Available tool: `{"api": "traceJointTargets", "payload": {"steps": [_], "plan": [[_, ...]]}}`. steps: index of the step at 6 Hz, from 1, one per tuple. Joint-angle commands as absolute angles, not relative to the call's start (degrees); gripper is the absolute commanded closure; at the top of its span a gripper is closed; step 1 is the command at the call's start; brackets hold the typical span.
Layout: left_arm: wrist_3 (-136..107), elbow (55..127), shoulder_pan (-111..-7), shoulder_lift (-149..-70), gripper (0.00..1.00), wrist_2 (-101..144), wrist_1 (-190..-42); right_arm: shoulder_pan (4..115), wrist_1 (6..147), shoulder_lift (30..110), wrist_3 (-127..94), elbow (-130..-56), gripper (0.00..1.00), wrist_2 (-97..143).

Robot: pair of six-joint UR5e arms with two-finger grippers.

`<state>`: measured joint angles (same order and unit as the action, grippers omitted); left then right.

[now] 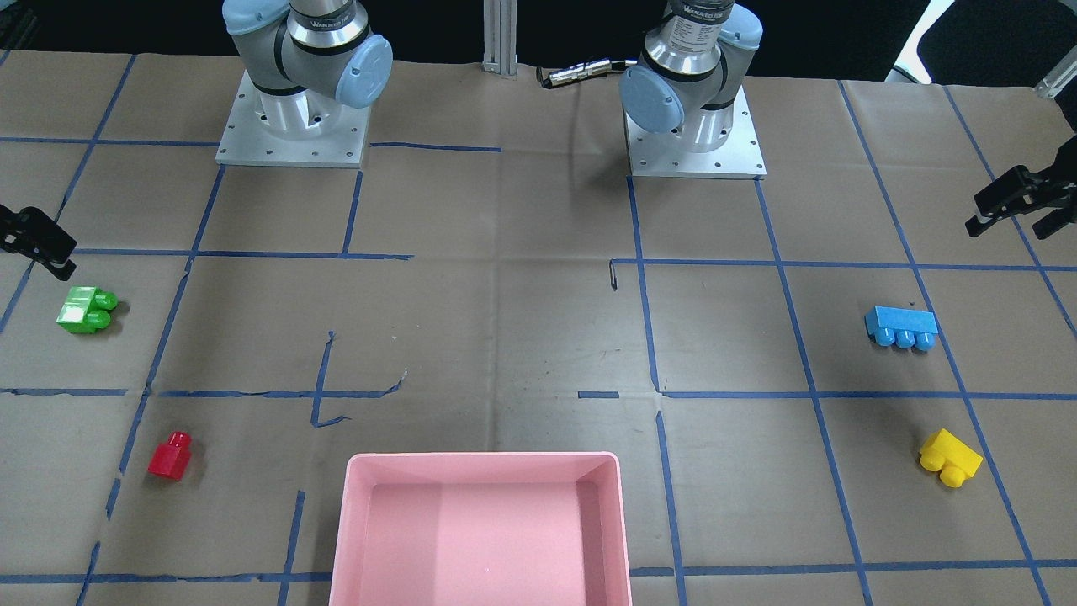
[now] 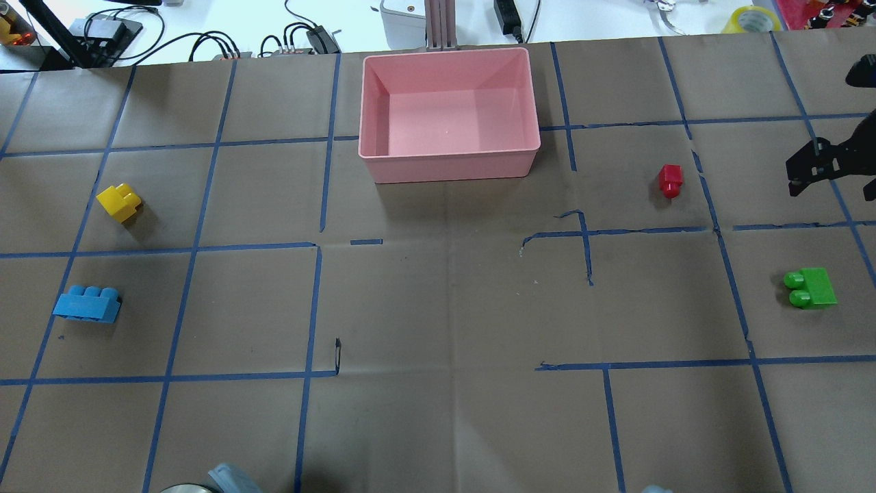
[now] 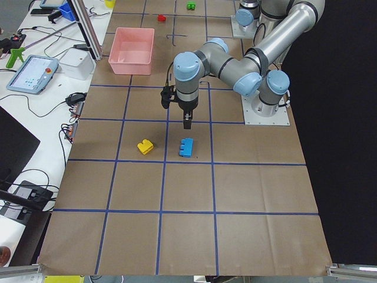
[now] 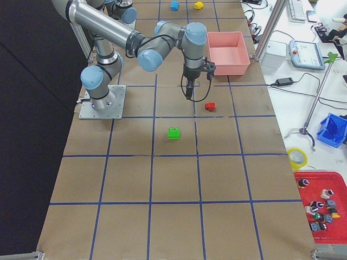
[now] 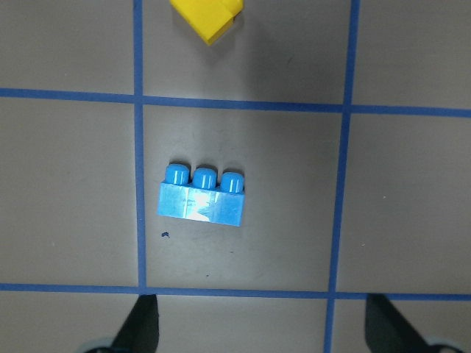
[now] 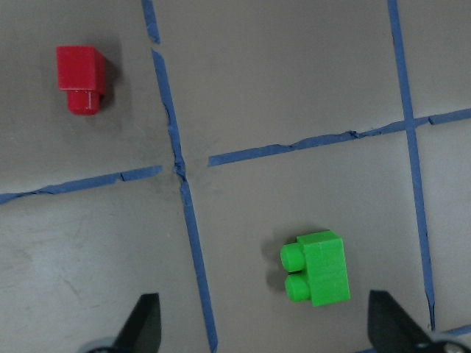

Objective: Put all blocks into box

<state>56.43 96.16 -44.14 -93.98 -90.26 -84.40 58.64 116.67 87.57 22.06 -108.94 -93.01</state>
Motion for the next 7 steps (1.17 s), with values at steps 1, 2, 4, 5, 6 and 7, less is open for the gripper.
{"api": "traceJointTargets", "payload": {"steps": [1, 2, 4, 5, 6, 7], "plan": [[84.1, 96.7, -43.9, -94.3, 0.00, -90.3, -84.4, 54.4, 122.1, 85.9, 27.8, -114.6, 0.01, -92.1], [97.7, 97.0, -43.9, -94.6, 0.00, -90.3, -84.4, 52.1, 123.6, 82.4, 29.3, -114.6, 0.02, -91.7], [121.7, 97.6, -43.9, -94.6, 0.00, -90.3, -82.0, 50.2, 135.3, 75.5, 39.9, -116.4, 0.02, -91.6], [131.4, 99.7, -43.9, -94.7, 0.00, -90.2, -76.3, 48.8, 138.3, 74.5, 40.6, -119.1, 0.01, -89.6], [134.2, 105.2, -44.1, -94.6, 0.01, -90.0, -67.7, 48.5, 138.7, 74.5, 40.9, -120.2, 0.01, -89.4], [136.5, 111.8, -44.3, -94.8, 0.01, -89.5, -58.0, 48.5, 137.9, 74.8, 41.0, -120.5, 0.01, -89.6]]}}
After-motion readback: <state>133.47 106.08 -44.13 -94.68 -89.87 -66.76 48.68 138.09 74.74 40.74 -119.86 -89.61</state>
